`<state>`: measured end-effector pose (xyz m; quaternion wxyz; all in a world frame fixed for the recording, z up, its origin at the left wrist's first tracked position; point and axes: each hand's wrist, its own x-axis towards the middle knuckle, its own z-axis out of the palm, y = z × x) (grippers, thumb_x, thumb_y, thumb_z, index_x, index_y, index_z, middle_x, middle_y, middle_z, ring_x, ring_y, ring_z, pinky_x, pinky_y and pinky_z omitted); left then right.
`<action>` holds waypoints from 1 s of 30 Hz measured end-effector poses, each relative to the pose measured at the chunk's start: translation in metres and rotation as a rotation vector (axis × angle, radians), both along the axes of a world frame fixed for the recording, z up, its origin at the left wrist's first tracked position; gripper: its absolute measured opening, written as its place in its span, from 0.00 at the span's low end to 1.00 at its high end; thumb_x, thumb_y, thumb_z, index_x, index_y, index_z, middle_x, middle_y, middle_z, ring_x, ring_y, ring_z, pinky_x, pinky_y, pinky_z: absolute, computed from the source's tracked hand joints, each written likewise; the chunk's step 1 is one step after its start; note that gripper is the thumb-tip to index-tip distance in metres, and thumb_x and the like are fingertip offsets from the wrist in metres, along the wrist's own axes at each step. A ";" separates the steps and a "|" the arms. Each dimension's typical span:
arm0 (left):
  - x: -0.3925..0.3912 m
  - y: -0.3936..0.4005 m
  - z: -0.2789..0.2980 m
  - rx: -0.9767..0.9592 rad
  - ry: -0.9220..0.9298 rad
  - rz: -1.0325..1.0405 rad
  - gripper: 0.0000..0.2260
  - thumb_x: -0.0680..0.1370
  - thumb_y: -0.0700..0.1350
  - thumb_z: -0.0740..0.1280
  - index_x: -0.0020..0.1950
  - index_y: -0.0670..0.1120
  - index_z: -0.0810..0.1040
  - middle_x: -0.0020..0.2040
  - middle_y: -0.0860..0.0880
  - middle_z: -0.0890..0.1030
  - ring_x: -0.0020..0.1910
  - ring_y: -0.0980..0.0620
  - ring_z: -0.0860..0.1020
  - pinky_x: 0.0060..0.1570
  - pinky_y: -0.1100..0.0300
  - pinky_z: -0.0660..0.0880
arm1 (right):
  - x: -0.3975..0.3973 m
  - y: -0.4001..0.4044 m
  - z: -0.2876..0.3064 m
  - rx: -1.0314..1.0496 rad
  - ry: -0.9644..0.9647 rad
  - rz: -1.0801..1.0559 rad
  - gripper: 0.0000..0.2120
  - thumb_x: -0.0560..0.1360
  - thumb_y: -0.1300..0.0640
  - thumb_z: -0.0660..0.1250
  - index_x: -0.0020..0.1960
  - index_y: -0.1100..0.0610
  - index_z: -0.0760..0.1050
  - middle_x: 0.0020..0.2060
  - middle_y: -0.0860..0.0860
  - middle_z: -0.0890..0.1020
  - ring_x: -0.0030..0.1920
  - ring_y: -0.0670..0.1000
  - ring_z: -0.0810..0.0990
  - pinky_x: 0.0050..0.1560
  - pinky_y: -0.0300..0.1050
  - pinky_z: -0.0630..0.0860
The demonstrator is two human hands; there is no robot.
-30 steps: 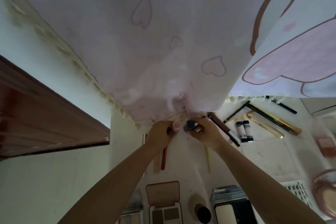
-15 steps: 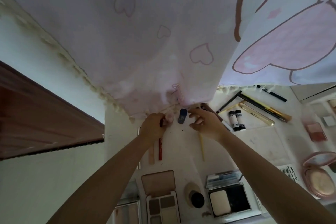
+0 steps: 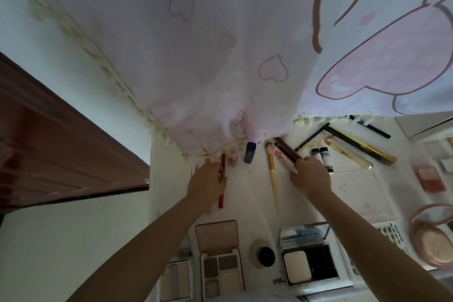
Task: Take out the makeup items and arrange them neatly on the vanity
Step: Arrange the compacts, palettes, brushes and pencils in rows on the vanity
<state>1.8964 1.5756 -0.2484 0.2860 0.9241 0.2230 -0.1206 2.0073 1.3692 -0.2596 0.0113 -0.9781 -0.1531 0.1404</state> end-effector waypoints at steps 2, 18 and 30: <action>-0.004 -0.007 0.005 -0.009 0.047 -0.089 0.11 0.78 0.46 0.62 0.58 0.43 0.74 0.54 0.45 0.78 0.52 0.48 0.77 0.51 0.58 0.73 | -0.001 0.000 0.003 0.033 -0.036 -0.003 0.12 0.76 0.55 0.60 0.54 0.61 0.76 0.47 0.56 0.79 0.46 0.54 0.78 0.48 0.46 0.76; 0.013 -0.071 0.087 0.185 -0.258 -0.463 0.18 0.81 0.53 0.48 0.60 0.42 0.68 0.53 0.44 0.77 0.48 0.44 0.76 0.45 0.51 0.71 | -0.029 -0.011 0.130 0.876 0.330 -0.030 0.14 0.79 0.59 0.57 0.34 0.54 0.70 0.21 0.45 0.69 0.20 0.42 0.66 0.26 0.35 0.65; -0.006 -0.042 0.115 0.139 -0.268 -0.512 0.14 0.82 0.49 0.52 0.54 0.41 0.70 0.41 0.46 0.75 0.35 0.50 0.69 0.35 0.59 0.62 | -0.036 -0.005 0.132 1.176 0.461 -0.050 0.14 0.79 0.64 0.56 0.37 0.57 0.72 0.20 0.45 0.67 0.22 0.42 0.62 0.25 0.34 0.61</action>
